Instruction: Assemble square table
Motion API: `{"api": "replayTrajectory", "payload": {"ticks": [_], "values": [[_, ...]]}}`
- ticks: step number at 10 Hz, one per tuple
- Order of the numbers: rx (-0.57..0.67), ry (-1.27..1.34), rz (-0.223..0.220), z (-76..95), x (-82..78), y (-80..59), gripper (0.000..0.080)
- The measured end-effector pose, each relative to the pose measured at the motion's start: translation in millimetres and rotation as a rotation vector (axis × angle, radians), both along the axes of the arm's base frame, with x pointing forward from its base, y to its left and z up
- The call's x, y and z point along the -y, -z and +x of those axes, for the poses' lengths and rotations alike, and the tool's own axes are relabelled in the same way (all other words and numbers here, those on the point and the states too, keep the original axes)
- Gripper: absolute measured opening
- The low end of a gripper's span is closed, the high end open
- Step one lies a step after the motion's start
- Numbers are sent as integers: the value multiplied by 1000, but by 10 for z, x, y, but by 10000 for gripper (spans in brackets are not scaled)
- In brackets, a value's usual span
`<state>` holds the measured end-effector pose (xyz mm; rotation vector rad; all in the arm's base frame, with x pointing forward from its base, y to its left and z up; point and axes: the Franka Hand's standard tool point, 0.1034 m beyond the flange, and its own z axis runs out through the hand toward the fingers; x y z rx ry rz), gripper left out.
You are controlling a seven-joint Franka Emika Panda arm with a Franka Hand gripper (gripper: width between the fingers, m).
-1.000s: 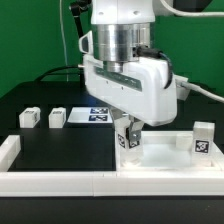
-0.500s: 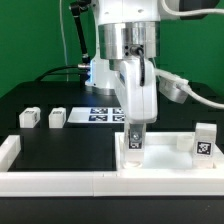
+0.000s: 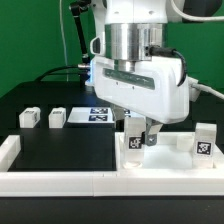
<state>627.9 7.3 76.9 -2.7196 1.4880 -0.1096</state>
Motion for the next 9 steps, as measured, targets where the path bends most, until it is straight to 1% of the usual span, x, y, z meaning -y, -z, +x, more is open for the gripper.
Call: {"api": "replayTrajectory", "payload": {"ticks": [1,2,3,4,5,6,7,8,9], "values": [[0,-61,-5,0,0,1,648],[1,-194,-25,4,-3,-1,648],[12,-405,-78,25,-27,-2,649],[33,-556,-118,38,-41,9,649],[25,-643,-126,3,-22,32,649],[24,-675,-128,6,-17,31,649],[25,-663,-125,4,-25,35,520],[25,-664,-125,3,-24,36,520],[28,-602,-115,1,-32,41,380]]}}
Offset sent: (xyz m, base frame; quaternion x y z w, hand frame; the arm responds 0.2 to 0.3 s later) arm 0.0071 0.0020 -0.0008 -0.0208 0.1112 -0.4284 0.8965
